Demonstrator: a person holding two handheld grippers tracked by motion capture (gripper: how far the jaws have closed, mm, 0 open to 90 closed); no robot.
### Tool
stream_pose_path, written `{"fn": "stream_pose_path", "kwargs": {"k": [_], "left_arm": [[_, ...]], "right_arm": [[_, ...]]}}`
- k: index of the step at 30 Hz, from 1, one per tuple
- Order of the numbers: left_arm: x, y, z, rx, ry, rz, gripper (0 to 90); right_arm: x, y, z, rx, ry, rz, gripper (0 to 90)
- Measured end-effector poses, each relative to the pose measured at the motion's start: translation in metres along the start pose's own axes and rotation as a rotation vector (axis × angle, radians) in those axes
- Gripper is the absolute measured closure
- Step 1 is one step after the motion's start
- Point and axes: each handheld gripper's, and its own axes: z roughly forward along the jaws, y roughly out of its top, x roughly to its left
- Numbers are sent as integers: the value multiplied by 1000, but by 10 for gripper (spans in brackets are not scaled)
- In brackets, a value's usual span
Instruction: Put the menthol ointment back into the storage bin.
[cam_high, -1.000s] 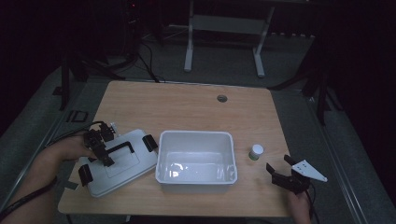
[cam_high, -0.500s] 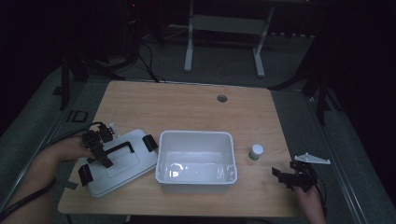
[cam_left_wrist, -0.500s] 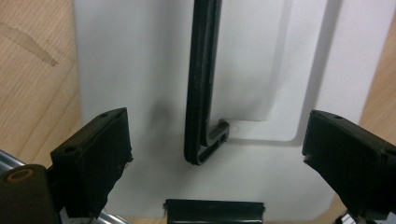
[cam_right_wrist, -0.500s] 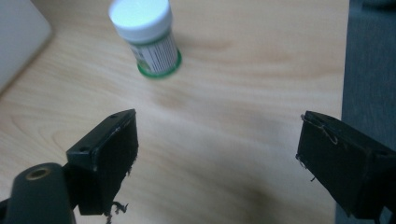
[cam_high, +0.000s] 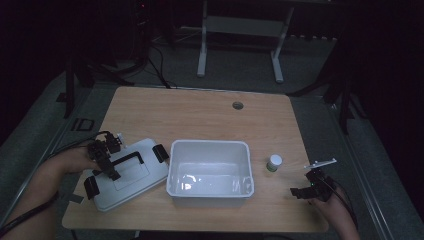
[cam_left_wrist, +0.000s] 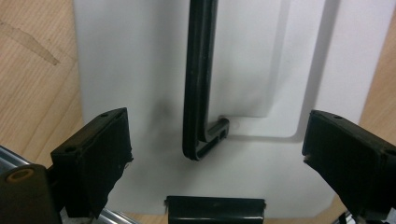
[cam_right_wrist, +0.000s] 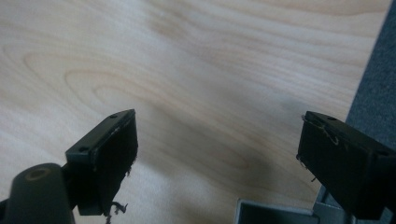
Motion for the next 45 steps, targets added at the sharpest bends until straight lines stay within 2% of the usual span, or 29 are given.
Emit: {"fn": "stream_pose_path", "kwargs": {"k": [5, 6, 10, 12, 17, 21, 22, 23, 27, 31, 36, 38, 45], "left_arm": [[1, -2, -5, -10, 0, -6, 86], [1, -2, -5, -8, 1, -6, 85], [0, -2, -5, 1, 4, -2, 86], [0, -2, -5, 2, 0, -2, 86], [0, -1, -4, 9, -5, 1, 87], [-1, 0, -4, 4, -8, -1, 87], [-1, 1, -4, 5, -8, 3, 86], [-1, 1, -4, 6, -8, 4, 87], [-2, 2, -4, 5, -5, 6, 87], [-3, 4, -2, 8, -9, 13, 87], [-2, 4, -2, 3, -16, 8, 86], [-1, 2, -2, 1, -16, -4, 86], [-2, 3, -1, 8, -14, 6, 86]], "right_arm": [[3, 11, 0, 106, -2, -68, 129], [4, 16, 0, 146, -5, -91, 129], [3, 24, -3, 188, 0, -113, 120], [3, 29, -5, 212, -12, -133, 120], [1, 44, -7, 285, 31, -174, 119], [6, 56, -4, 345, 51, -207, 120], [7, 59, -4, 353, 42, -207, 120], [8, 63, -4, 351, 31, -215, 120], [9, 76, -5, 341, 34, -202, 120], [9, 88, -6, 330, 34, -212, 137], [12, 101, -5, 302, 63, -220, 143], [13, 105, -4, 306, 64, -229, 142], [18, 119, 2, 309, 84, -243, 165]]}}
